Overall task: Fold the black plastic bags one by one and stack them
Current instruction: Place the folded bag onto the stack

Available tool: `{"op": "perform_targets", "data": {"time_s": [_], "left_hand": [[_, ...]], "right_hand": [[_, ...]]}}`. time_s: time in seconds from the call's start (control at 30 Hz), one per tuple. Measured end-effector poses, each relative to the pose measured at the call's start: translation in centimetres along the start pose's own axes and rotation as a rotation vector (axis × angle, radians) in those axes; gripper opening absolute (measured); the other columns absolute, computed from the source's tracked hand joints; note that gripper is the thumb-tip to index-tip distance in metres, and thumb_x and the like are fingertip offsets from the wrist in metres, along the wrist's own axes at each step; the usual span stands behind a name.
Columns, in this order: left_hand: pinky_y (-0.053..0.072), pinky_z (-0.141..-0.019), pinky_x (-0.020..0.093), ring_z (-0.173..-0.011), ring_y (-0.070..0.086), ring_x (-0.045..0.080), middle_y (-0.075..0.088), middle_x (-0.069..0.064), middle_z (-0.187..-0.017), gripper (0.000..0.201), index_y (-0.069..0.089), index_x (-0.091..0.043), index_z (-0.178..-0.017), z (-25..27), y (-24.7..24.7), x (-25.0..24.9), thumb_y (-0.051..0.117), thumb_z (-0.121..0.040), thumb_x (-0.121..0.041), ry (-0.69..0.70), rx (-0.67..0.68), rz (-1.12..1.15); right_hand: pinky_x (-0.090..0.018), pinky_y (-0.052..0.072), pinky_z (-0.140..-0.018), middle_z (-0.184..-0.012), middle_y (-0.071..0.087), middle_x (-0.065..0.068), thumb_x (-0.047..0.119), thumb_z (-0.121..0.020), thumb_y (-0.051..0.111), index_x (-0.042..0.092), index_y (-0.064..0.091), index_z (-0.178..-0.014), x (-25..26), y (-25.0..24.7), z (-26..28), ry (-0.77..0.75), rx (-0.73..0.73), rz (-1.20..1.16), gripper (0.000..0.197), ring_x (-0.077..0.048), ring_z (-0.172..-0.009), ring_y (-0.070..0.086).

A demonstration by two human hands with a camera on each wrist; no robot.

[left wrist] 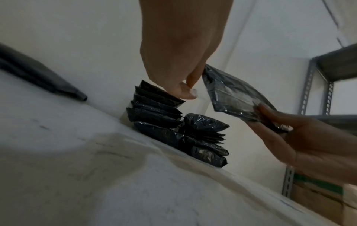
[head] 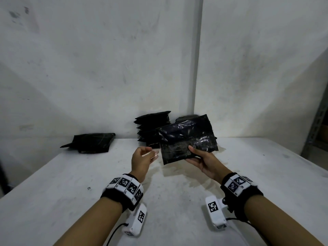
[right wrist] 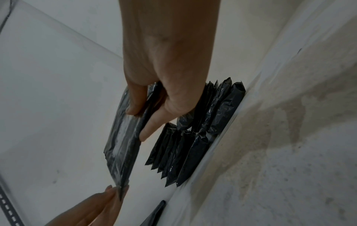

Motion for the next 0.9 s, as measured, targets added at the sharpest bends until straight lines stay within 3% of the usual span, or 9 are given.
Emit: {"op": "perform_targets", "data": {"time_s": [0.07,0.13,0.23,0.33,0.47,0.57,0.67,0.8,0.9], "left_hand": [[0.05,-0.095,0.037,-0.107,0.057,0.022,0.058,0.011,-0.115,0.016,0.055,-0.011,-0.095,-0.3,-0.3,0.0,0.067,-0.086,-0.006,0.057,-0.039,-0.263],[0.044,-0.098,0.037,-0.108,0.05,0.02,0.05,0.004,-0.116,0.022,0.053,-0.015,-0.101,-0.4,-0.8,0.2,0.069,-0.086,-0.011,0.048,-0.103,-0.402],[0.048,-0.083,0.031,-0.097,0.055,0.023,0.056,0.002,-0.101,0.015,0.057,-0.016,-0.098,0.0,-1.4,-0.5,0.065,-0.087,-0.011,0.091,-0.188,-0.319],[0.05,-0.078,0.025,-0.088,0.062,0.019,0.067,0.0,-0.089,0.008,0.068,-0.016,-0.091,0.5,-0.4,-1.3,0.063,-0.089,-0.01,0.189,-0.088,-0.268],[0.054,-0.089,0.035,-0.09,0.069,0.022,0.073,0.003,-0.089,0.003,0.072,-0.019,-0.086,0.6,0.8,0.0,0.069,-0.087,-0.017,0.08,-0.011,-0.166],[0.054,-0.091,0.038,-0.092,0.069,0.025,0.073,0.009,-0.091,0.007,0.073,-0.011,-0.089,0.6,1.7,0.8,0.07,-0.086,-0.017,0.013,0.009,-0.106],[0.056,-0.086,0.035,-0.092,0.07,0.027,0.074,0.011,-0.092,0.014,0.073,-0.004,-0.093,1.1,2.9,0.8,0.071,-0.085,-0.015,-0.023,0.084,-0.041],[0.057,-0.069,0.023,-0.083,0.069,0.022,0.073,0.013,-0.094,0.018,0.069,0.003,-0.101,1.3,3.4,1.2,0.068,-0.085,-0.004,-0.136,0.131,0.111],[0.056,-0.067,0.021,-0.085,0.067,0.021,0.071,0.017,-0.101,0.025,0.065,0.006,-0.108,1.0,3.3,1.5,0.067,-0.084,0.0,-0.216,0.14,0.146]], "right_hand": [[-0.029,0.059,-0.068,-0.114,0.069,-0.019,0.005,-0.084,0.065,-0.004,0.057,-0.125,-0.1,0.2,-0.1,-0.007,0.002,0.012,0.043,-0.025,-0.091,0.072],[-0.03,0.06,-0.07,-0.109,0.071,-0.017,0.004,-0.088,0.063,-0.004,0.057,-0.124,-0.2,0.2,-0.2,-0.013,-0.007,-0.005,0.038,-0.025,-0.089,0.072],[-0.033,0.06,-0.076,-0.111,0.07,-0.019,0.004,-0.089,0.062,-0.005,0.055,-0.126,-0.2,0.1,-0.4,-0.024,-0.023,-0.022,0.038,-0.025,-0.091,0.072],[-0.033,0.06,-0.077,-0.114,0.069,-0.02,0.004,-0.089,0.063,-0.006,0.055,-0.127,-0.3,0.1,-0.5,-0.025,-0.035,-0.028,0.041,-0.026,-0.093,0.071],[-0.031,0.06,-0.074,-0.112,0.07,-0.018,0.005,-0.088,0.064,-0.005,0.054,-0.128,-0.5,0.5,-0.6,-0.028,-0.017,-0.025,0.042,-0.026,-0.094,0.071],[-0.03,0.06,-0.072,-0.109,0.071,-0.016,0.005,-0.089,0.064,-0.003,0.056,-0.127,-0.6,0.7,-0.6,-0.033,-0.009,-0.014,0.04,-0.026,-0.093,0.072],[-0.028,0.059,-0.069,-0.11,0.07,-0.017,0.005,-0.088,0.064,-0.002,0.055,-0.126,-0.8,1.0,-0.7,-0.03,0.004,-0.01,0.04,-0.027,-0.095,0.071],[-0.027,0.059,-0.069,-0.114,0.068,-0.021,0.007,-0.088,0.065,-0.003,0.055,-0.127,-1.2,1.4,-0.8,0.008,0.02,-0.004,0.042,-0.027,-0.093,0.072],[-0.026,0.059,-0.068,-0.114,0.068,-0.021,0.007,-0.088,0.065,-0.003,0.058,-0.124,-1.4,1.5,-0.9,0.029,0.019,0.014,0.038,-0.026,-0.089,0.072]]}}
Point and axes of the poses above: each hand's wrist, its own z-axis away from the middle knuckle, its own y-axis out of the palm, x = y × z, the point moved 8 cm from there along -z, towards the middle knuckle
